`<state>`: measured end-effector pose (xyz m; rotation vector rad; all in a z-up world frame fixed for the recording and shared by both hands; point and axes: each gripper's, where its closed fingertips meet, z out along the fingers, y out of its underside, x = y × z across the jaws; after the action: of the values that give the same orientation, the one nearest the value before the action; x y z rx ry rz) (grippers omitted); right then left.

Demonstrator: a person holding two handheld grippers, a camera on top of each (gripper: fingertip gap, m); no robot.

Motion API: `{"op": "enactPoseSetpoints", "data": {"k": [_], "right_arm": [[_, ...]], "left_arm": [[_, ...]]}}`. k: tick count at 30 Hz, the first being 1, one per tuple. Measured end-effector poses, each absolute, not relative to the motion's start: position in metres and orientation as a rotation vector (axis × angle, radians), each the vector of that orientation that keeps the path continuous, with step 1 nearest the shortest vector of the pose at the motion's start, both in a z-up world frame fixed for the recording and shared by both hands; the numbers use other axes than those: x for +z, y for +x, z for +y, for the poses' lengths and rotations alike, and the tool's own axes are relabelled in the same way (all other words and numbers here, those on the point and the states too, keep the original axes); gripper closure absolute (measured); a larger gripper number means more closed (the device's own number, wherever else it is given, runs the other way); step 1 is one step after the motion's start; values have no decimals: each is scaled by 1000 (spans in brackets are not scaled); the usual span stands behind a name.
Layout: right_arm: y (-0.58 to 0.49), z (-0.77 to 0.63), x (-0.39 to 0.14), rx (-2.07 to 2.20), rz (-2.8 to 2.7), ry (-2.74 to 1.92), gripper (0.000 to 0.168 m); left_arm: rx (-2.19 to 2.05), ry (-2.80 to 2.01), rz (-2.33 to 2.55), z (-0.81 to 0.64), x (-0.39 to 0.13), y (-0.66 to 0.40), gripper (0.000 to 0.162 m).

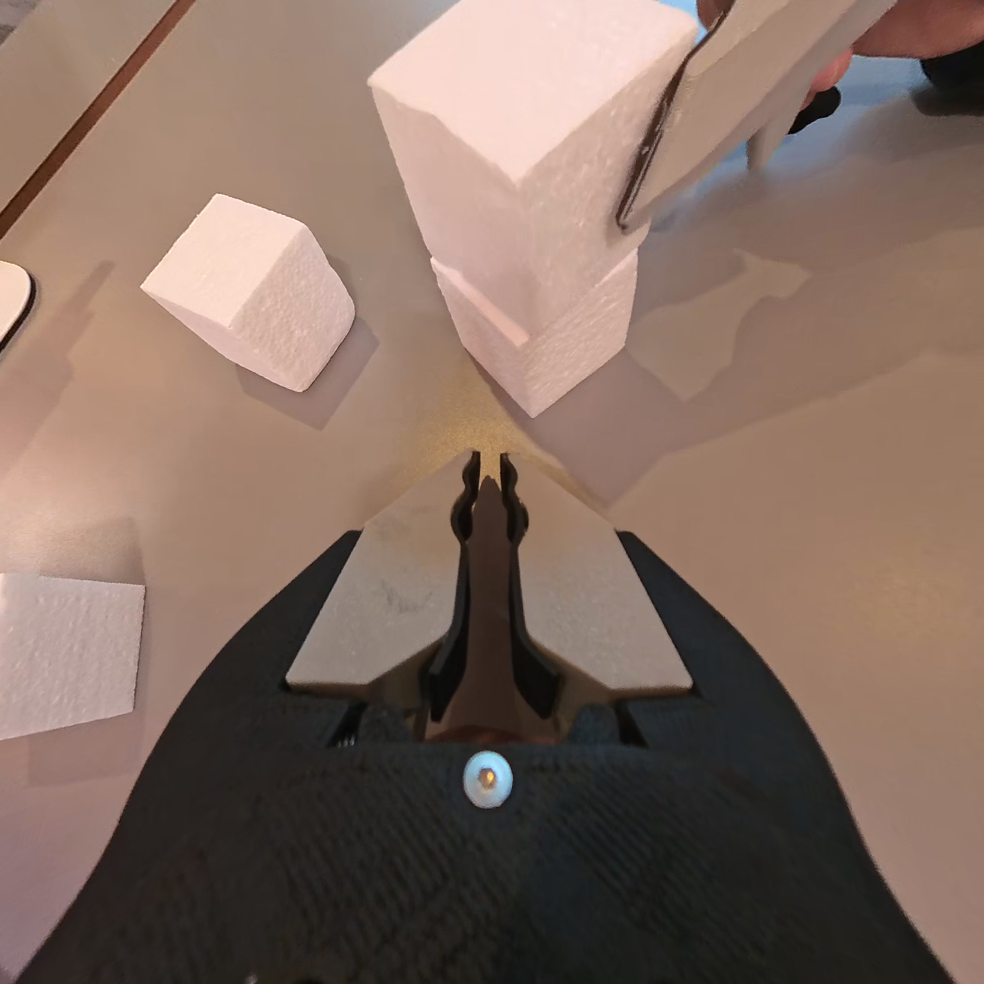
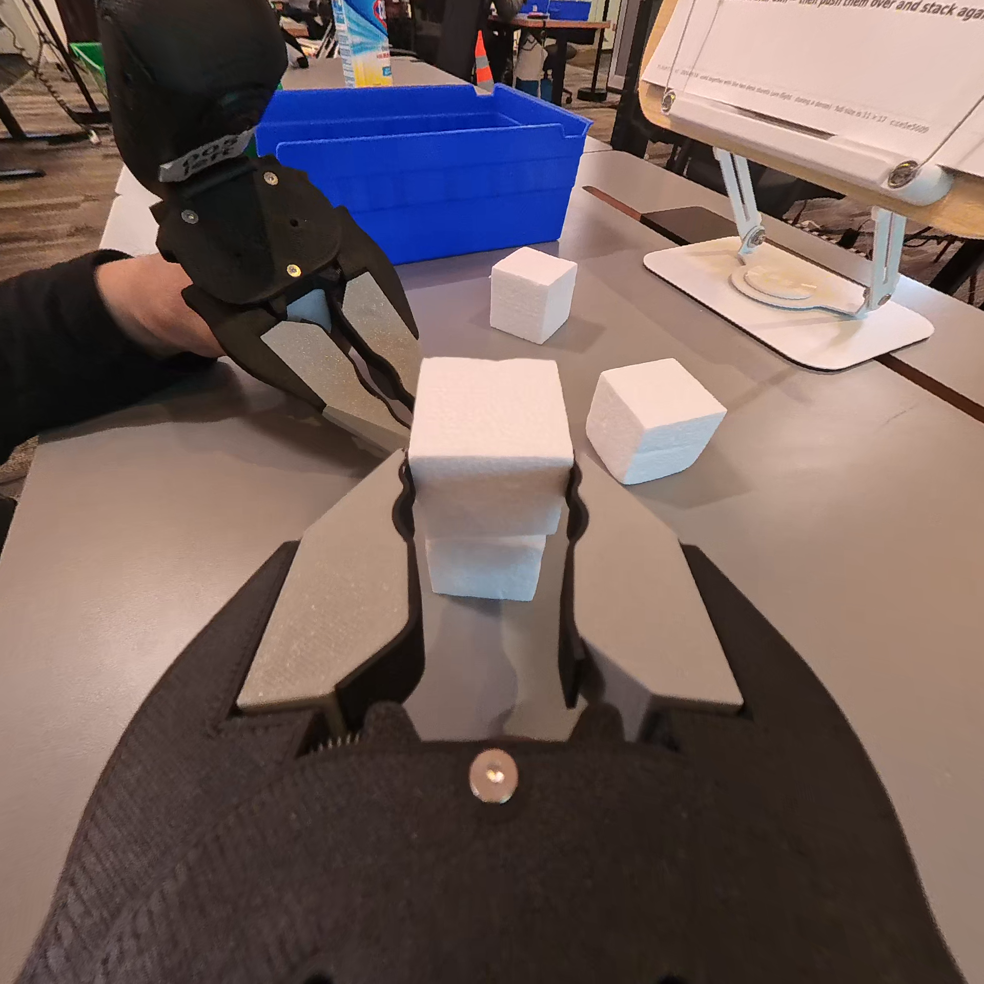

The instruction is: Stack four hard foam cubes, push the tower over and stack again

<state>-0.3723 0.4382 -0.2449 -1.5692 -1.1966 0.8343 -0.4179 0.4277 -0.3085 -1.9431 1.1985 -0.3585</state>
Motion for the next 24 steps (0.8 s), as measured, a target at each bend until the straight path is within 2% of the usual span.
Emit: {"op": "enactPoseSetpoints", "data": {"k": [1,6,11,16,19,24], "right_arm": [[-372,438,-245,836,-1194,-1569,114],[-371,441,-246,856,-1177,-1590,112],[-370,438,-241,874,-1186,-1566,100],[-360,436,-224,921,-1169,-1503,101],[-352,432,-214,950,-1180,-1457,117],[-336,434,-214,911,-1224,-1443,164]], "left_arm": [[-358,-1943,1199,428,-308,-418,157],[-357,-1943,1200,428,-309,-418,157],[-356,-1944,1202,427,-309,-418,157],[-353,-1944,1198,428,-309,-419,157],[-353,-1951,1191,428,-309,-420,157],[-351,-1987,1133,434,-309,-429,157]]}}
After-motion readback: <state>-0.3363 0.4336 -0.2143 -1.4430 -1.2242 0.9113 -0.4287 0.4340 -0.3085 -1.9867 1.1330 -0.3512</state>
